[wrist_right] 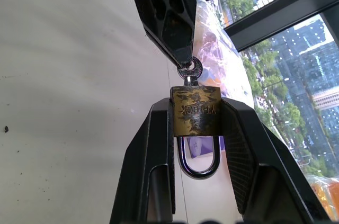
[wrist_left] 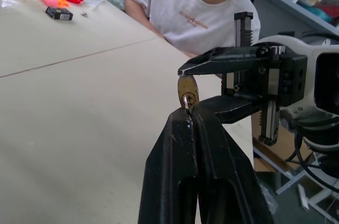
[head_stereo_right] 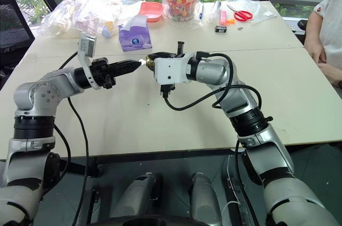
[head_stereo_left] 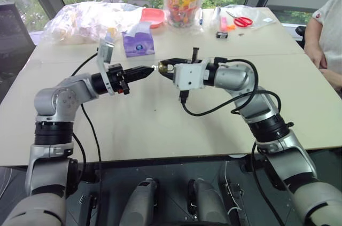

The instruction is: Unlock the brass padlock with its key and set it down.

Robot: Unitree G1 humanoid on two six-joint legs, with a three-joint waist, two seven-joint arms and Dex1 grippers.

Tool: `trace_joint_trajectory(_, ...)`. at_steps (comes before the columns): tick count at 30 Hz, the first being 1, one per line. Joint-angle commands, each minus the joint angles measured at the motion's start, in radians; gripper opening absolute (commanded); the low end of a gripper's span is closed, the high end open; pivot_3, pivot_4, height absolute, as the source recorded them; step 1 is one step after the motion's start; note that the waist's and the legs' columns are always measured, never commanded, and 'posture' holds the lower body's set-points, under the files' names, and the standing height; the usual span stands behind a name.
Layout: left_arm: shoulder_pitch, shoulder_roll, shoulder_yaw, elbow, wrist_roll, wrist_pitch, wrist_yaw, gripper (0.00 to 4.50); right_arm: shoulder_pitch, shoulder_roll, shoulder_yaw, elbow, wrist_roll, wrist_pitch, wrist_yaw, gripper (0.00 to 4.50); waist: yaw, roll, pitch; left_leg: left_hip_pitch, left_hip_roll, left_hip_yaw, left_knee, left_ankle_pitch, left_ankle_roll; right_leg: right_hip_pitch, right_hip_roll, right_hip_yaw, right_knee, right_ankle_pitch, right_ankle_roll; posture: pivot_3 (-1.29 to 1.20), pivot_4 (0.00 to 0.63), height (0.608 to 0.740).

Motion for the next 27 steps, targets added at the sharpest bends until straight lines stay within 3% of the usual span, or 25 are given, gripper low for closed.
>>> trace_joint_trajectory(1,-0.028,0.002,-0.001,-0.02,0.012,-0.02,-0.011,0.03,-0.021,0.004,-0.009,-0.053,0.005,-0.005,-0.013,0.7,0.0,0.0,0.0,0.0,0.0,0.0,0.0,0.0,0.0,0.0,0.0,0.0,0.0,0.0,0.0,0.0,0.15,0.74)
trace_joint_trajectory(10,-0.045,-0.007,-0.02,-0.021,0.07,-0.075,-0.01,0.03,-0.019,0.007,-0.002,-0.056,0.004,-0.003,-0.007,0.7,0.0,0.0,0.0,0.0,0.0,0.0,0.0,0.0,0.0,0.0,0.0,0.0,0.0,0.0,0.0,0.0,0.15,0.74)
trace_joint_trajectory(13,-0.043,0.01,-0.08,-0.036,0.175,-0.2,-0.036,0.03,-0.016,0.005,-0.001,-0.055,0.005,-0.001,-0.004,0.7,0.001,0.0,0.0,0.0,0.0,0.0,0.0,0.0,0.0,0.0,0.0,0.0,0.0,0.0,0.0,0.0,0.15,0.74)
trace_joint_trajectory(16,-0.059,0.026,-0.159,-0.015,0.342,-0.44,-0.062,0.03,-0.013,0.005,0.001,-0.054,0.006,0.003,-0.001,0.7,0.002,0.0,0.0,0.0,0.0,0.0,0.0,0.0,0.0,0.0,0.0,0.0,-0.001,0.0,-0.001,0.0,0.15,0.74)
trace_joint_trajectory(21,-0.099,0.035,-0.212,0.022,0.43,-0.587,-0.138,0.03,-0.012,0.005,0.006,-0.052,0.006,0.006,0.003,0.7,0.001,0.0,0.0,0.0,0.0,0.001,-0.001,0.0,0.0,0.0,0.0,0.0,-0.001,-0.001,-0.003,0.0,0.15,0.74)
trace_joint_trajectory(25,-0.11,0.042,-0.213,0.006,0.393,-0.459,-0.184,0.03,-0.013,0.007,0.004,-0.049,0.002,0.009,-0.001,0.7,0.0,0.0,0.0,0.0,0.0,0.001,-0.002,0.0,0.0,-0.001,0.0,0.0,-0.001,0.0,0.0,0.0,0.15,0.74)
trace_joint_trajectory(27,-0.114,0.052,-0.169,-0.007,0.276,-0.28,-0.226,0.28,-0.013,0.007,0.003,-0.048,-0.002,0.01,-0.007,0.7,-0.001,0.0,0.0,0.0,0.0,0.001,-0.001,0.0,0.001,-0.001,0.0,0.0,-0.001,0.0,0.0,0.0,0.15,0.74)
